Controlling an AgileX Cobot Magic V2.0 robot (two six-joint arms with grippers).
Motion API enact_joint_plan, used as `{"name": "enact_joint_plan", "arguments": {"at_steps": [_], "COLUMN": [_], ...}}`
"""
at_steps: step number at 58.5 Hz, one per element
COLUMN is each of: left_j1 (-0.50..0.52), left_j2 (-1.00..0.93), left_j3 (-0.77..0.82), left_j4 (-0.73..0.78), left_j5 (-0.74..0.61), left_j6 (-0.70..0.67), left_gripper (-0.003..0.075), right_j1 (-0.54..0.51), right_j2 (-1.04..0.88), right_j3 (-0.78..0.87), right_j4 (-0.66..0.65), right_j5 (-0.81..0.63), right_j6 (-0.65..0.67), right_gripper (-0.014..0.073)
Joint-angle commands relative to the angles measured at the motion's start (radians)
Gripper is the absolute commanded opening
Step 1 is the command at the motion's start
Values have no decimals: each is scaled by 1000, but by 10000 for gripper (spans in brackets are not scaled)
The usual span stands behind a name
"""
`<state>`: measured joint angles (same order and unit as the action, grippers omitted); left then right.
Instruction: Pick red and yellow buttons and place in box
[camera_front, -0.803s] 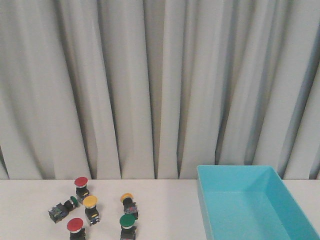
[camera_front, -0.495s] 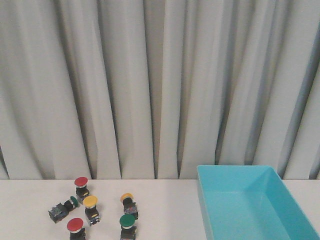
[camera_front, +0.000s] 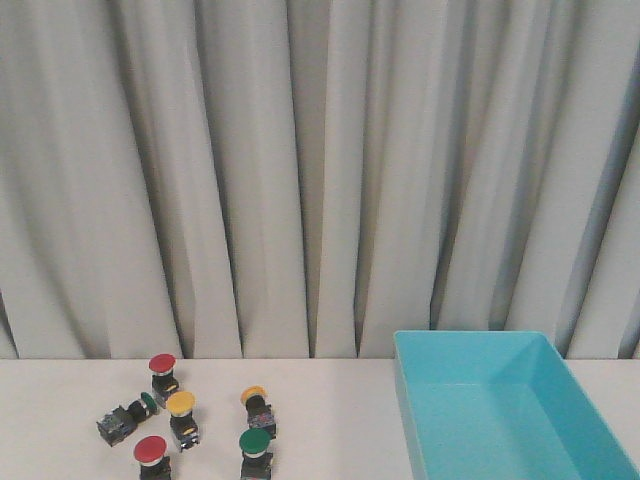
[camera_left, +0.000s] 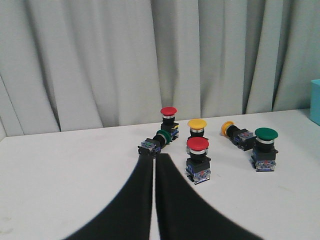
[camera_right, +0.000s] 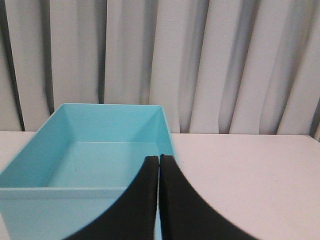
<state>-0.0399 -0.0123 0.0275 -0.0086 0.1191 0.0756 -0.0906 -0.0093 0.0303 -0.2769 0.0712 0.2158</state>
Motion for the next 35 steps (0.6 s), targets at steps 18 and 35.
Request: {"name": "enact_joint_plan", "arguments": {"at_steps": [18, 35], "left_j1": [-1, -1], "left_j2": [-4, -4], "left_j3": [2, 2], "left_j4": [-3, -2], "left_j5": [-160, -302], "left_j6": [-54, -90], "left_gripper": [-6, -6], "right_j1": [-7, -7], "right_j2": [-19, -19], "right_j3": [11, 11], "right_j4": [22, 338], "right_j5": [-148, -395], "right_j6": [9, 180], "right_gripper": [-4, -4]}}
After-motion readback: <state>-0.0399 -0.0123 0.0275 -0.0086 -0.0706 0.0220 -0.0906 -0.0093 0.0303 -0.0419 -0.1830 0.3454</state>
